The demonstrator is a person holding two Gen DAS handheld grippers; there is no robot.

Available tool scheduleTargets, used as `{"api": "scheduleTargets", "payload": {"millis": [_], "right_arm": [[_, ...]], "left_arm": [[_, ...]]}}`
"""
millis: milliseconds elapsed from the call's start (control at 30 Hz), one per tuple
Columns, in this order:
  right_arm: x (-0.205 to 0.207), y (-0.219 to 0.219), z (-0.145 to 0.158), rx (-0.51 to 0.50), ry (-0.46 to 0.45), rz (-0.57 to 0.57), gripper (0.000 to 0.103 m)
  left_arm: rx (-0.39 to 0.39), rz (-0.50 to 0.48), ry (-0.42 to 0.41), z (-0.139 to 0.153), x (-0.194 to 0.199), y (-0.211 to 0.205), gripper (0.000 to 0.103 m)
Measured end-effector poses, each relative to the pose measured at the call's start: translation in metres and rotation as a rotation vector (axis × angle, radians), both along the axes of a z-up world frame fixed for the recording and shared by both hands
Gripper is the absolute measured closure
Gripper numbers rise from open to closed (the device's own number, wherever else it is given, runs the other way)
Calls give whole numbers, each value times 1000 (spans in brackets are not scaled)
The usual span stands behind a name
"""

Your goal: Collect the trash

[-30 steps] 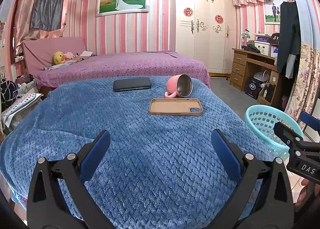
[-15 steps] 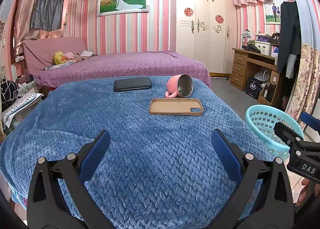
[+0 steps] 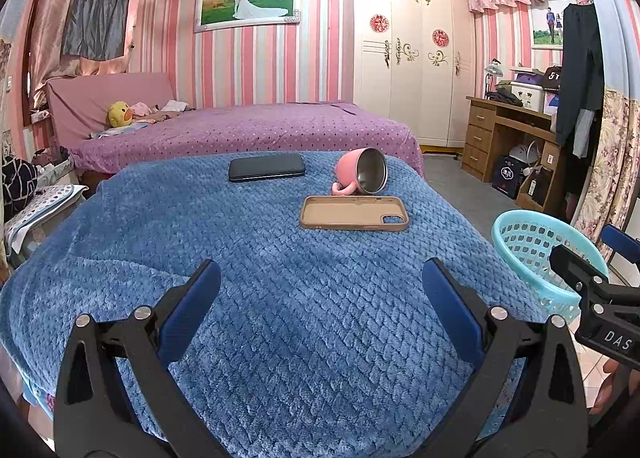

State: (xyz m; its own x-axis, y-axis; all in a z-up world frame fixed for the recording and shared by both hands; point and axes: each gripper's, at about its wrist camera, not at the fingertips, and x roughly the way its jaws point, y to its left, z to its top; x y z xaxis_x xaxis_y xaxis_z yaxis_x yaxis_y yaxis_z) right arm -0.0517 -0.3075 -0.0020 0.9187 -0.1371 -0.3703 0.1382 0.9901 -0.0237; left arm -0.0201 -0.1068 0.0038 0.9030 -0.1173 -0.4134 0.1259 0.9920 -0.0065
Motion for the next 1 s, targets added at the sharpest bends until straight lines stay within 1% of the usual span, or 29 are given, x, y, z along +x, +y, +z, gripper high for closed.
{"api": "scheduleTargets", "payload": {"millis": [1000], "right_arm": [[1,-1,0,-1,0,2,5]], "left_arm": [[5,13,-11,-2,-1,-4,5]]}}
